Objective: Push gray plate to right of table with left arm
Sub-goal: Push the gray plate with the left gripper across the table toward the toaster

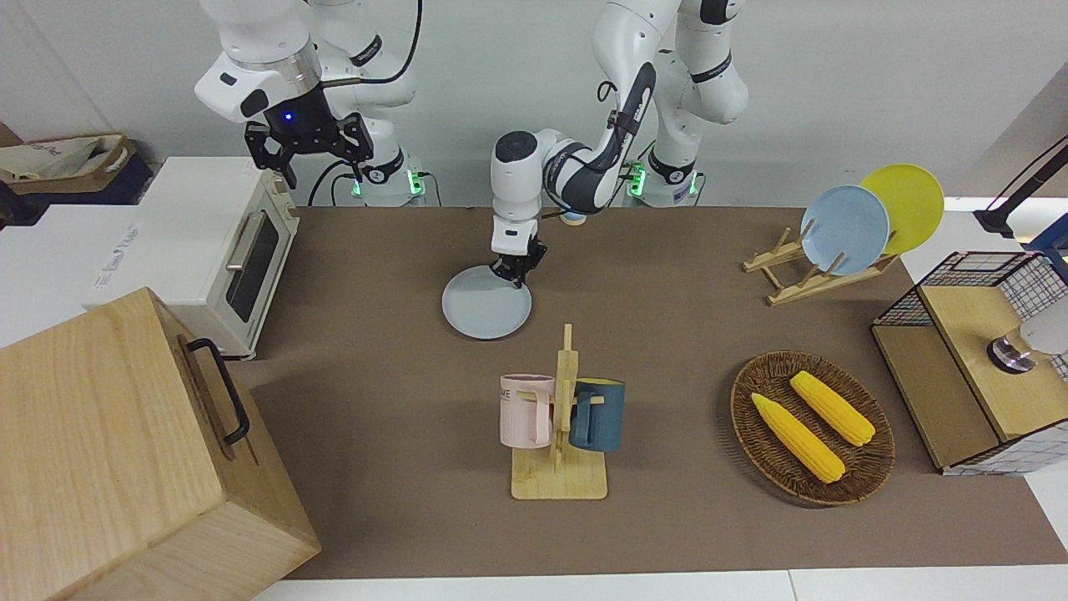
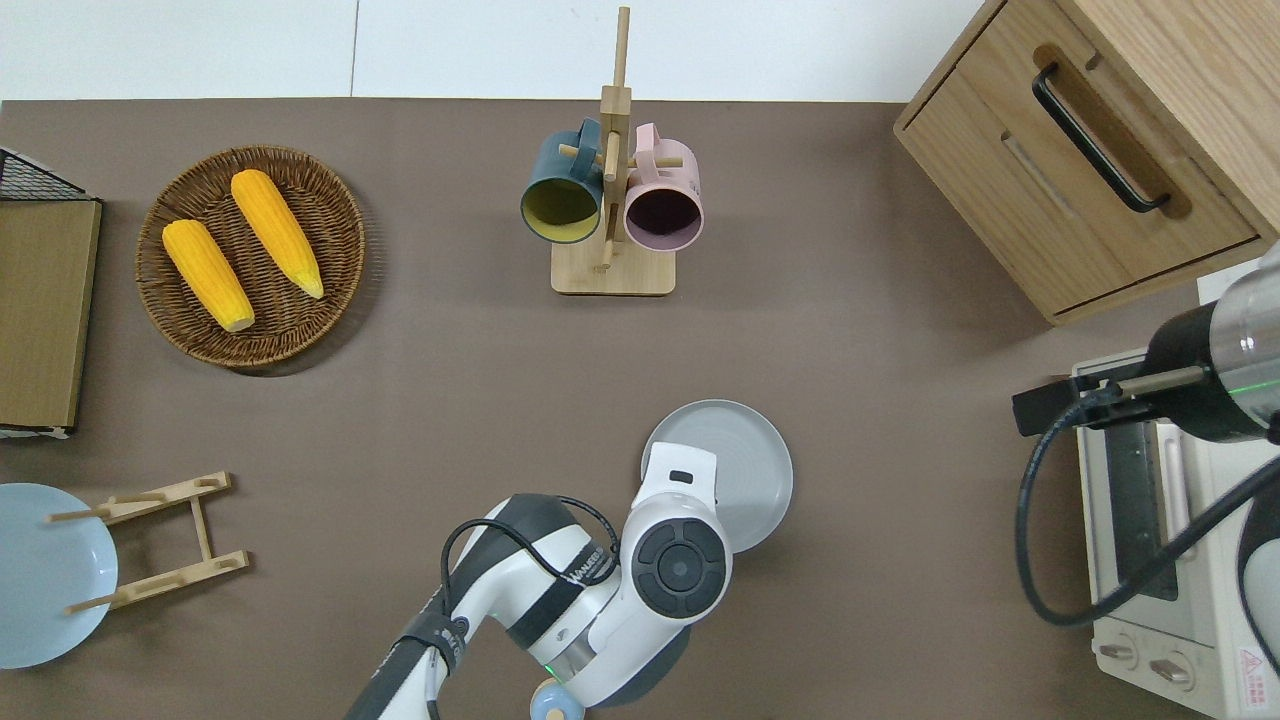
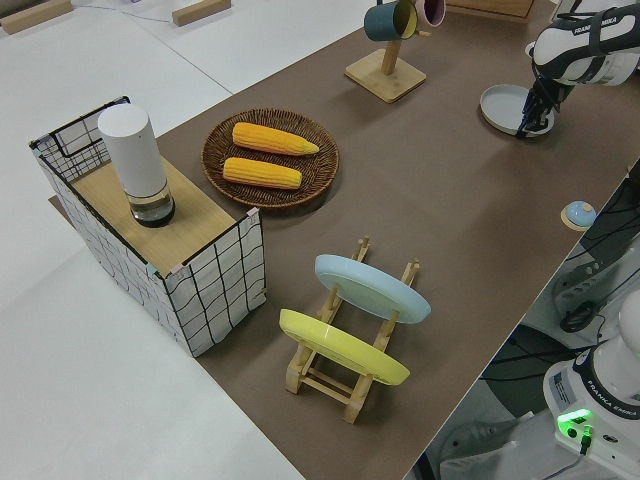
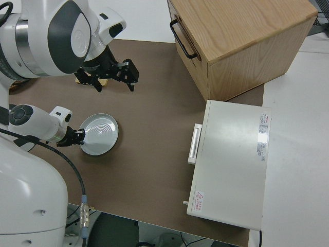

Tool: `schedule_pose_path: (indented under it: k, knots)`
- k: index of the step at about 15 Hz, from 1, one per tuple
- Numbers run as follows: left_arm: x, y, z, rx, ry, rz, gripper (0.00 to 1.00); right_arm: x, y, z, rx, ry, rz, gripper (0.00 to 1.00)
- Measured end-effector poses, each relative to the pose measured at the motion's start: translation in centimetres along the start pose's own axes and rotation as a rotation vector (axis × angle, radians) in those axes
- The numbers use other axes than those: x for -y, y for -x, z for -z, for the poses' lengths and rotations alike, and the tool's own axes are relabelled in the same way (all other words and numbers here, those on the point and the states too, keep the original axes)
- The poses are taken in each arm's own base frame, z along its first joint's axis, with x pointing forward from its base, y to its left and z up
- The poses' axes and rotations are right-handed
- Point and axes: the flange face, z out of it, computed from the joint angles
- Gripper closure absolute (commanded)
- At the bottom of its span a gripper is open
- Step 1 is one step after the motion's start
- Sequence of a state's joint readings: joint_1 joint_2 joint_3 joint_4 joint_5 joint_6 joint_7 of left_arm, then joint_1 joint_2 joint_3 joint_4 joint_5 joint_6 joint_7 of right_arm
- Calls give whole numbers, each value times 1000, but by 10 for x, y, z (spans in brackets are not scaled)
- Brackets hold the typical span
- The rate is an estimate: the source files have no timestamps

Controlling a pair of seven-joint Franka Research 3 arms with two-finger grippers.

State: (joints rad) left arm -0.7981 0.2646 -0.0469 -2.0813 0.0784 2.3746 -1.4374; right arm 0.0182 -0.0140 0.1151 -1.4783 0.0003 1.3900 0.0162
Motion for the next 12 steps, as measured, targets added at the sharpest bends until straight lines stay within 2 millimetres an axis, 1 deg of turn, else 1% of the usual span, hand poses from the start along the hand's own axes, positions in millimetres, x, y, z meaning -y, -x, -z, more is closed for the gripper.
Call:
schedule_pose_path:
  k: [1,5,8,12]
  knots:
    - [-1,0,0,-2,-2,-2,2,0,0,0,0,0,0,17]
    - [-5,2,-9,-8,-48,-20,0,0,0,0,0,0,0,17]
    - [-10,-3,0,-9,-80,-21,0,0,0,0,0,0,0,17]
    - [-13,-12,15,-11,-105,-70,0,0,0,0,0,0,0,17]
